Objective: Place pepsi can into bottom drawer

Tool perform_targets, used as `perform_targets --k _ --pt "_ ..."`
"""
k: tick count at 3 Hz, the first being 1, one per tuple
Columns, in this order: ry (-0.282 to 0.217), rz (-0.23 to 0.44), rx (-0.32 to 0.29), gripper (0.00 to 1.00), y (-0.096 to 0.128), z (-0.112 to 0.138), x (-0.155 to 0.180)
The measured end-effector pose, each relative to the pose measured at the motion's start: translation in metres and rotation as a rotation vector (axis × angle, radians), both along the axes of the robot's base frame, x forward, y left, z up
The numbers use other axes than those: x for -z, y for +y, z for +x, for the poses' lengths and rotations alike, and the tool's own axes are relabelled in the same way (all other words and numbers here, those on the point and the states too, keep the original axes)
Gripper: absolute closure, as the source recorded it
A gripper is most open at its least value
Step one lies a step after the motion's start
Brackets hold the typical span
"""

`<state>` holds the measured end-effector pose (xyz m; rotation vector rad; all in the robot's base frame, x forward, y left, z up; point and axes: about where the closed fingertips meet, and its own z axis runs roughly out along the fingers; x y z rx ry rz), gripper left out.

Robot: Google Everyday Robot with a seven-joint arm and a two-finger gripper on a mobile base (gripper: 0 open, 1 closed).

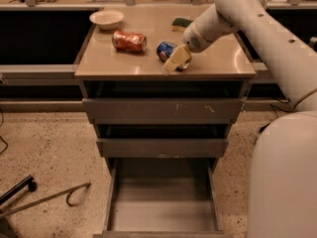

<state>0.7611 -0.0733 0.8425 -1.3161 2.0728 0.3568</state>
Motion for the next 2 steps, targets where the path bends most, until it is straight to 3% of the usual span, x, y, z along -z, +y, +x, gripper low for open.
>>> perform_targets --k 1,2 --pt "0.025 -0.009 0.015 0.00 0.0048 0.0003 0.0081" --pt "0.033 -0.012 0.011 0.19 0.0068 -0.0006 0.0114"
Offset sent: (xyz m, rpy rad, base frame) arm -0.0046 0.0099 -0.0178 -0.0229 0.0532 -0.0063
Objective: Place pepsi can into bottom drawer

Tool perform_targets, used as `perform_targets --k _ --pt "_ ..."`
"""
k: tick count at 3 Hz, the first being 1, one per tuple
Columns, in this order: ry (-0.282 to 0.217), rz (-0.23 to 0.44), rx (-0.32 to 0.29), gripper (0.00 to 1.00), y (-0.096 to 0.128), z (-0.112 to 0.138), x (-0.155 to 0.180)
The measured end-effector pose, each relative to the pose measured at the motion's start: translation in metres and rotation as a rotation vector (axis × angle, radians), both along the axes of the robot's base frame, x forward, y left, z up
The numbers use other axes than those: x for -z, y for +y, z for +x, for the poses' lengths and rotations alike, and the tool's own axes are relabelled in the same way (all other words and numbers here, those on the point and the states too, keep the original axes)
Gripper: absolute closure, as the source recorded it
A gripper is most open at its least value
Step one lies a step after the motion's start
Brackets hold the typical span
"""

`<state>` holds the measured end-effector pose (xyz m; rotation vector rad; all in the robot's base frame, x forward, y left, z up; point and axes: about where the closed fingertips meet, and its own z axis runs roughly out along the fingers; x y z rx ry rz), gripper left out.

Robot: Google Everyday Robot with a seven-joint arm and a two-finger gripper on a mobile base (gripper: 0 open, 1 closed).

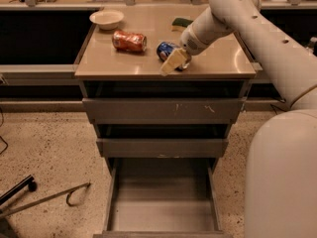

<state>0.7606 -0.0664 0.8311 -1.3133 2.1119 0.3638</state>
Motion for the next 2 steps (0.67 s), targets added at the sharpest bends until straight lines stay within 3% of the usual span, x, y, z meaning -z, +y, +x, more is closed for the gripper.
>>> perform_targets --k 2 --pt "0.000 0.000 0.000 0.66 0.0000 -0.0002 -0.0001"
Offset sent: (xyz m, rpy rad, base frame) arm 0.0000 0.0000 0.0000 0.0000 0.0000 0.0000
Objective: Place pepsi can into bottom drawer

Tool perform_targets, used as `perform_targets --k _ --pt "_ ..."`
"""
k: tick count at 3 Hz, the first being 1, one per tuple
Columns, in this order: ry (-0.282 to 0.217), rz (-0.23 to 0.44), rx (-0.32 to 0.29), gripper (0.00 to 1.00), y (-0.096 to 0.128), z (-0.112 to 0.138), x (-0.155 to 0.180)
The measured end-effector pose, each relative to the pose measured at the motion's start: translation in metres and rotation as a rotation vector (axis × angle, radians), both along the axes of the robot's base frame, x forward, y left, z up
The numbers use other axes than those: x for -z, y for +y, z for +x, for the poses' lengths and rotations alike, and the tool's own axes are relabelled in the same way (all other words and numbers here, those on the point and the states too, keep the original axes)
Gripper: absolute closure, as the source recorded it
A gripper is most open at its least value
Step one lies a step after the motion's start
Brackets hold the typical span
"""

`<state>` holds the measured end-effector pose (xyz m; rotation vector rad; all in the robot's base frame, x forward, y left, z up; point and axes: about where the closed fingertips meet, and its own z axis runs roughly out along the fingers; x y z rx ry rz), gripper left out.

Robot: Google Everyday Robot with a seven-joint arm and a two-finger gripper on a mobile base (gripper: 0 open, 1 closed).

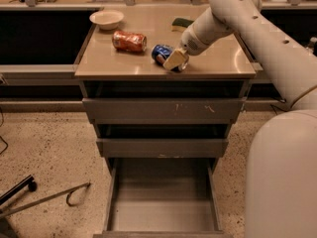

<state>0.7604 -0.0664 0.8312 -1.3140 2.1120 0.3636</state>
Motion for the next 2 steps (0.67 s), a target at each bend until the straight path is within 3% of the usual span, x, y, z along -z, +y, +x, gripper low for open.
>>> perform_targets --k 1,2 --pt "0.010 -0.054 -0.046 0.89 -0.005 -0.027 -0.015" --pt "0.047 -0.042 -0.140 1.00 -0.021 -0.090 -0.033"
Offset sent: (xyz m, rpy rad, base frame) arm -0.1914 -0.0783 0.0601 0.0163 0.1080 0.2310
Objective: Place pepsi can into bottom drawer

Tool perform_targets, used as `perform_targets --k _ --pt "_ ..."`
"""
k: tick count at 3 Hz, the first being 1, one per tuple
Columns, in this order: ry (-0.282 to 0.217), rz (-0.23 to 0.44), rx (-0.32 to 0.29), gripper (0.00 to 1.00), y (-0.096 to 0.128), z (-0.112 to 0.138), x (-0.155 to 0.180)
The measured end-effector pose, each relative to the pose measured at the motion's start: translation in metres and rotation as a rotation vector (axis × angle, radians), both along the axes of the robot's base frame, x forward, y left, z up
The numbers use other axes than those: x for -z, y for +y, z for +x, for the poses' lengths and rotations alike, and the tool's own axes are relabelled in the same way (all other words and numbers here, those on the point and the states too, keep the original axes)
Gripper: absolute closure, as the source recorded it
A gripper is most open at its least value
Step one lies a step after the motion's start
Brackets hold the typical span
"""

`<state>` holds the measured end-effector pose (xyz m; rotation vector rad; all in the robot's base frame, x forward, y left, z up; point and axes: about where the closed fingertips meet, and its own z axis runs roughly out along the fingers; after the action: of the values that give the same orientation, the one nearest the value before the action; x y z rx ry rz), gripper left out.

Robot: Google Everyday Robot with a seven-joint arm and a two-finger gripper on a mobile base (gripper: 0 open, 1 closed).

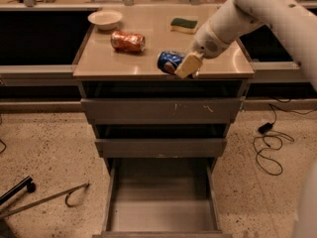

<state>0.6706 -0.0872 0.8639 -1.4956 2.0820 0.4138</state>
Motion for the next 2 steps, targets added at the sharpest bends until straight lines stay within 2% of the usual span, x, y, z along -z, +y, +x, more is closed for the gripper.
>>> perform_targets --k 1,2 --pt "0.079 0.067 -0.033 1.00 -0.037 -0.069 -0.001" --pt "0.118 0.122 0.006 1.00 -0.084 -0.120 0.002"
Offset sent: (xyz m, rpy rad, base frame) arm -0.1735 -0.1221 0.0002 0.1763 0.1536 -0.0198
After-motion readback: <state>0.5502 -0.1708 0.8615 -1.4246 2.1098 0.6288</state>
